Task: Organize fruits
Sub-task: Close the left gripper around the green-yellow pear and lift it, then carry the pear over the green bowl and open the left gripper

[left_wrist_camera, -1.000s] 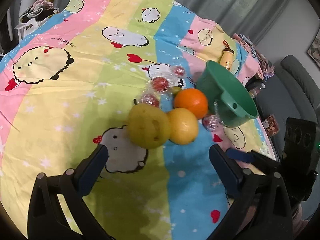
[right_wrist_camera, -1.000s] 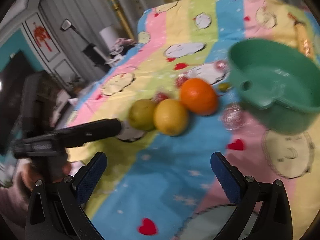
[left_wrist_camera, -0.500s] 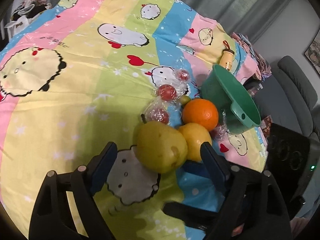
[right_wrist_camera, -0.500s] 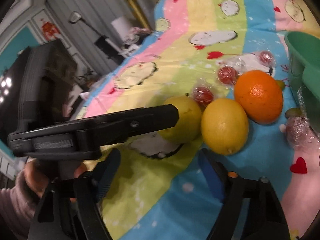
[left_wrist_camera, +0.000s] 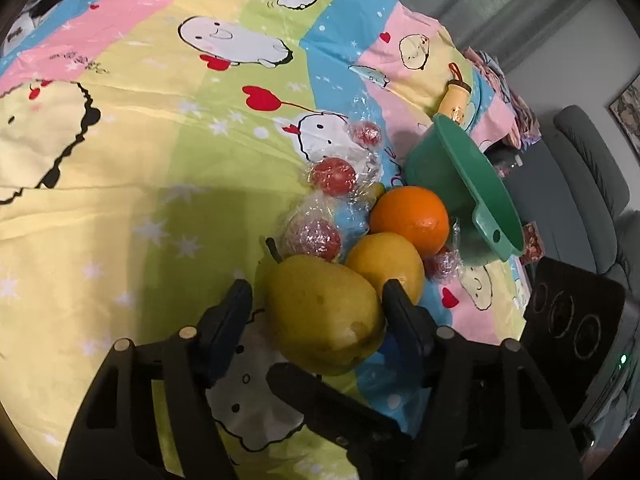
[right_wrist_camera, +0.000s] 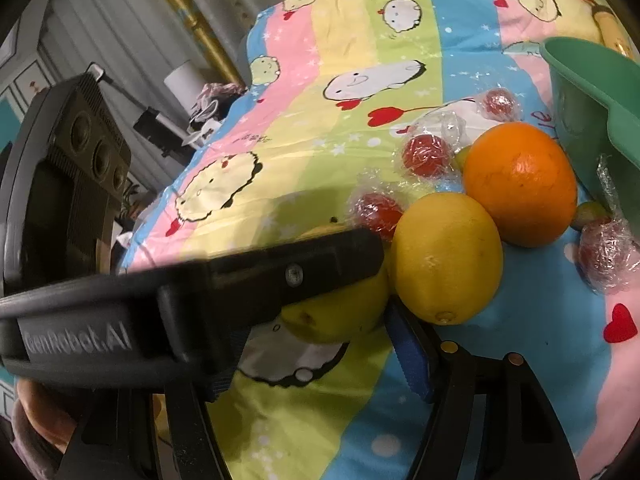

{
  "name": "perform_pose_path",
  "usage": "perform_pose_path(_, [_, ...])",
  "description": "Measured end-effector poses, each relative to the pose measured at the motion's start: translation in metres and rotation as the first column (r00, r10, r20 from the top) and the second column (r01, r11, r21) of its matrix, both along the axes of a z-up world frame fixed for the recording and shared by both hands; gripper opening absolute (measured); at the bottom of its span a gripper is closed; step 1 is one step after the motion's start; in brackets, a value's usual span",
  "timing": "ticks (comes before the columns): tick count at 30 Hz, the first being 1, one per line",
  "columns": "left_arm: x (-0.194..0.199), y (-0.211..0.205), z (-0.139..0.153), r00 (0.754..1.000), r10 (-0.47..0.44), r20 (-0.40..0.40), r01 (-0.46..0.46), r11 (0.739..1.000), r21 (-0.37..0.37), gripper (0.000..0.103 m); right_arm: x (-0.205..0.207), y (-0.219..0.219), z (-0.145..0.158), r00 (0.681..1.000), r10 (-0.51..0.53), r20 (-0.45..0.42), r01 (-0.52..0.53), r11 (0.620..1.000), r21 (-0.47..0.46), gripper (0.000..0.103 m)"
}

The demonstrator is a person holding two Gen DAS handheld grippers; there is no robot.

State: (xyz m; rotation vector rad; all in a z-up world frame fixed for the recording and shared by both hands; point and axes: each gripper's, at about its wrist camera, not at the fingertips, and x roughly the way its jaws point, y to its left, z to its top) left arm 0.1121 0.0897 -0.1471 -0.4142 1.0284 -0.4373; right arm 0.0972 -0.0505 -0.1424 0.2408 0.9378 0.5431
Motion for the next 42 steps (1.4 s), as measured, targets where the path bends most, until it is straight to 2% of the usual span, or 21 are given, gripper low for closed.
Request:
perform_pose_path(1, [0.001,0.001,-0.001,1.0,-0.001,-0.005,0.001,1.0,-0.011,0.062,0.001,-0.002,0.0,1.0,-0.013,-0.004,0.013,1.0,0.013,0.068])
perform_pose_path(5, [0.0,0.0,0.002,1.0,-0.003,-0.002,0.003,1.0,-0.014,0.062,0.002,-0.003,-0.001,1.0,-0.019,-0.003,0.019,1.0,0.005,0.057])
perform_pose_path(14, [-0.011,-0.003,0.013,1.0,0.01,0.025,-0.01,1.0,0.0,0.062,-0.008,-0.005,0.005,0.999,0.025,0.028,-0.025,1.0,0.001,0.057])
perform_pose_path(21, [-0.033,-0.016,0.047,0.994,0.021,0.105,-0.025,0.999,0.03,0.062,-0.026,-0.014,0.033,0.994,0.055,0.1,-0.058,0.998,0.027,0.057])
perform_pose_path(26, [-0.038,-0.042,0.078,0.982,-0.016,0.188,0.002,0.997,0.074,0.062,-0.031,-0.033,0.059,0.986,0.03,0.164,-0.04,0.997,0.063,0.057])
perform_pose_path(32, [-0.029,-0.08,0.103,0.966,-0.076,0.246,0.054,0.994,0.095,0.062,-0.031,-0.067,0.084,0.973,-0.039,0.227,0.019,0.996,0.09,0.057])
perform_pose_path(33, [-0.026,-0.088,0.105,0.963,-0.091,0.254,0.068,0.993,0.099,0.062,-0.031,-0.075,0.087,0.969,-0.027,0.245,0.0,0.994,0.107,0.057])
perform_pose_path(42, [0.005,-0.148,0.102,0.946,-0.189,0.264,0.174,0.982,0.078,0.062,-0.013,-0.13,0.09,0.956,-0.133,0.26,0.112,0.989,0.095,0.057])
